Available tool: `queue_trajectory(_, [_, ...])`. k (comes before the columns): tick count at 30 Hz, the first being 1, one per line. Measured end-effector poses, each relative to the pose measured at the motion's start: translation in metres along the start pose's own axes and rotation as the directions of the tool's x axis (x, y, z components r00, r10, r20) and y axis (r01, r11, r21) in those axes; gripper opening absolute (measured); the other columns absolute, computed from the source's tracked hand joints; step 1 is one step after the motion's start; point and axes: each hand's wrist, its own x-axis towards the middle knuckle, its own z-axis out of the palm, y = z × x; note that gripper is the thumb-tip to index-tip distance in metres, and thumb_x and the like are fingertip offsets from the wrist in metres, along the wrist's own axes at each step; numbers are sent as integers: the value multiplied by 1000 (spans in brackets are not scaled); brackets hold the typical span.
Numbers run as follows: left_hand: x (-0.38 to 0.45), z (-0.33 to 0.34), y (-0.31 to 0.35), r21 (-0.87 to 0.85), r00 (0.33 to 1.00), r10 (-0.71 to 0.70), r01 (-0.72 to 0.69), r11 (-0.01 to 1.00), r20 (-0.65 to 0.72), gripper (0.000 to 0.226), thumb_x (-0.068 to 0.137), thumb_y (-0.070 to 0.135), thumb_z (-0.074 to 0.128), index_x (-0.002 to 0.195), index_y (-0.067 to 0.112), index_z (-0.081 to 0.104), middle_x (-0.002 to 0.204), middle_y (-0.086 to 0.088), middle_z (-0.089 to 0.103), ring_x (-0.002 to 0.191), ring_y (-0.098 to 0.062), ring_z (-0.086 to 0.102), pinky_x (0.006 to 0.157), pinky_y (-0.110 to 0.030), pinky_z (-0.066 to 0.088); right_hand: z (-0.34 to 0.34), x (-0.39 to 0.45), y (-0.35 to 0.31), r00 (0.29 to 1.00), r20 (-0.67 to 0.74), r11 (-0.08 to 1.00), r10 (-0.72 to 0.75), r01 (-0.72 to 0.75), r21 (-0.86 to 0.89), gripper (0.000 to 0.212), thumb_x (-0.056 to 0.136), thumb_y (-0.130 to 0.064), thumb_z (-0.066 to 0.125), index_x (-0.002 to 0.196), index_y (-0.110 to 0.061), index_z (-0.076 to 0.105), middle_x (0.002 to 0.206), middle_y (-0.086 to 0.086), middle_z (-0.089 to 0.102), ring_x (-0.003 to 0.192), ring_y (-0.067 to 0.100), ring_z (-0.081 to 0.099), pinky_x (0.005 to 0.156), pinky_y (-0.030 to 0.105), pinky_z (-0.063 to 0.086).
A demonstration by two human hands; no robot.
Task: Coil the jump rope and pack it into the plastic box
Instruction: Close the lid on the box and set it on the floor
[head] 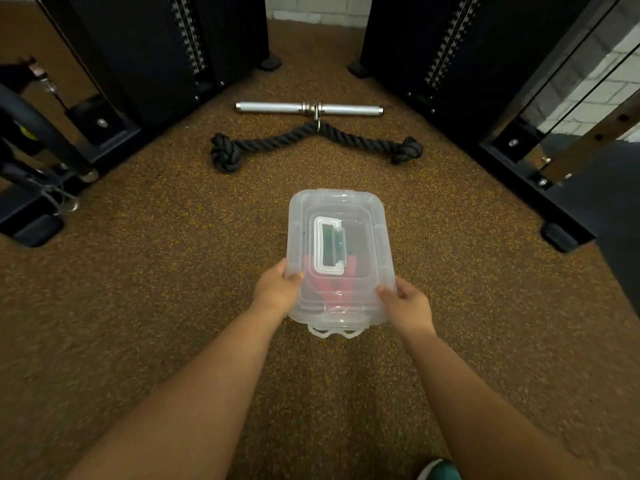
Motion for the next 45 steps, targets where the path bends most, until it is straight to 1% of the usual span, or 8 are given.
queue_trajectory(12, [0,-2,-7,-32,989,-136,134,990,-64,34,85,22,66,116,7,65,112,-13,70,96,-32,68,90,-47,54,-5,4,0,997,12,989,71,-69,-130,35,85,-20,65,120,-13,63,104,3,70,96,24,66,94,45,52])
queue_trajectory(14, [-1,-1,-9,-50,986,-149,146,988,-77,33,84,22,67,114,7,66,110,-12,70,95,-32,68,88,-48,55,-5,3,0,997,6,988,80,-78,-133,32,83,-21,67,114,-14,66,98,3,69,94,25,66,94,46,52])
queue_trajectory(18, [-10,0,-9,-77,983,-160,153,985,-93,32,85,20,66,115,7,65,109,-13,70,93,-30,68,87,-46,55,-6,1,5,996,0,987,84,-83,-138,4,81,-23,69,84,-25,68,88,0,71,86,24,69,87,47,55])
queue_trajectory(20, [-15,0,-10,-88,982,-162,154,984,-92,31,86,19,65,116,8,65,110,-12,70,94,-29,68,88,-44,55,-7,-2,8,996,-5,988,90,-90,-126,5,81,-23,69,80,-26,65,87,-1,71,86,23,68,86,47,56])
queue_trajectory(26, [-26,2,-16,-63,983,-158,152,986,-96,34,89,20,62,122,11,62,118,-10,68,102,-29,65,95,-42,51,-8,-21,20,992,-24,988,121,-122,-94,30,81,-22,69,110,-15,68,95,2,71,91,25,68,90,47,54])
queue_trajectory(35, [-38,3,-27,-70,979,-177,171,983,-97,36,91,20,59,125,8,59,122,-12,65,104,-28,63,87,-32,49,-9,-31,22,993,-19,988,117,-118,-96,29,84,-19,66,112,-14,66,90,0,67,93,25,66,93,46,52])
queue_trajectory(40, [-35,5,-28,-70,978,-179,172,983,-109,34,90,20,60,123,8,60,119,-12,66,102,-29,64,91,-37,52,-11,-33,25,996,-14,992,84,-85,-90,8,86,-20,64,93,-23,65,83,-6,67,90,23,65,91,44,52])
queue_trajectory(45, [-32,7,-30,-46,979,-181,177,983,-98,34,91,23,57,122,11,59,121,-11,65,104,-29,63,95,-41,50,-4,-42,29,995,-56,995,87,-83,57,30,89,-17,61,119,-15,63,88,-9,64,85,16,60,91,37,47])
